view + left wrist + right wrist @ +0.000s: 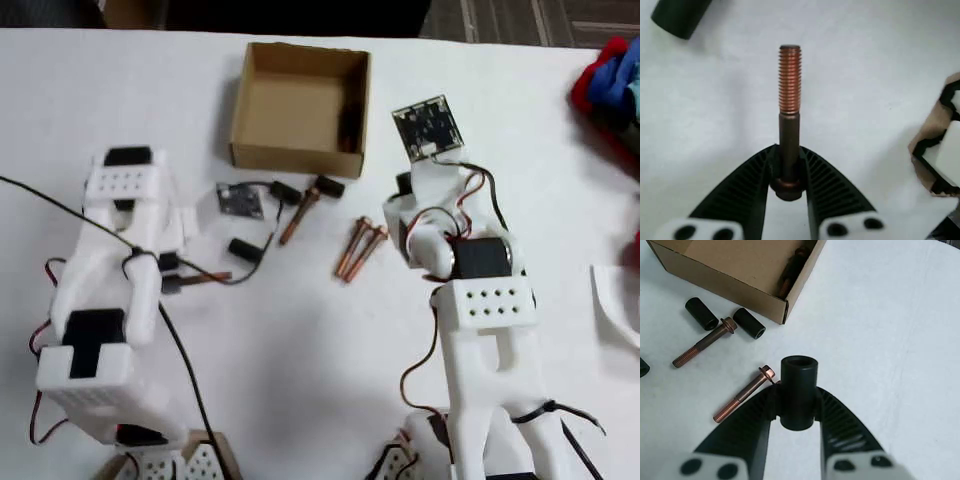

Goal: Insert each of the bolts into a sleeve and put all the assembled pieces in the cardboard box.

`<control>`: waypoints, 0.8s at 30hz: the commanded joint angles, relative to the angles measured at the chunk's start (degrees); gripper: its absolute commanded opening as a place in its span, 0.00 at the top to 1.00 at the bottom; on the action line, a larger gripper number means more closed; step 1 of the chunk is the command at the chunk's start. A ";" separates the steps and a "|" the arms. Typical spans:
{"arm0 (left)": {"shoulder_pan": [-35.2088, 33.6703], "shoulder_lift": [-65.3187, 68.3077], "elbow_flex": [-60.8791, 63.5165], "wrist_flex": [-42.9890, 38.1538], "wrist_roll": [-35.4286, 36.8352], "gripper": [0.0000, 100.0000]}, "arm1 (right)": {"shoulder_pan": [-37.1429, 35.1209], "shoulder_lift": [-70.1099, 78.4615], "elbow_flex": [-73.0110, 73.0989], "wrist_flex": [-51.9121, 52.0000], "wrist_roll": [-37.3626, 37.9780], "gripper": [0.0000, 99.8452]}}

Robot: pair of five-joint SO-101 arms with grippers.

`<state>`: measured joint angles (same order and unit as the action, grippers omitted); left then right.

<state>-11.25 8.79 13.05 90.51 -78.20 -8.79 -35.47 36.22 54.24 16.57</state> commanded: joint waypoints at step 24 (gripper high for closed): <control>2.02 -4.92 3.30 -25.85 5.71 0.77 | 0.31 -2.51 -0.35 -0.92 0.44 0.98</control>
<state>-8.70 6.77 23.69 63.34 -75.21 -8.79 -35.47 36.22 54.24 16.57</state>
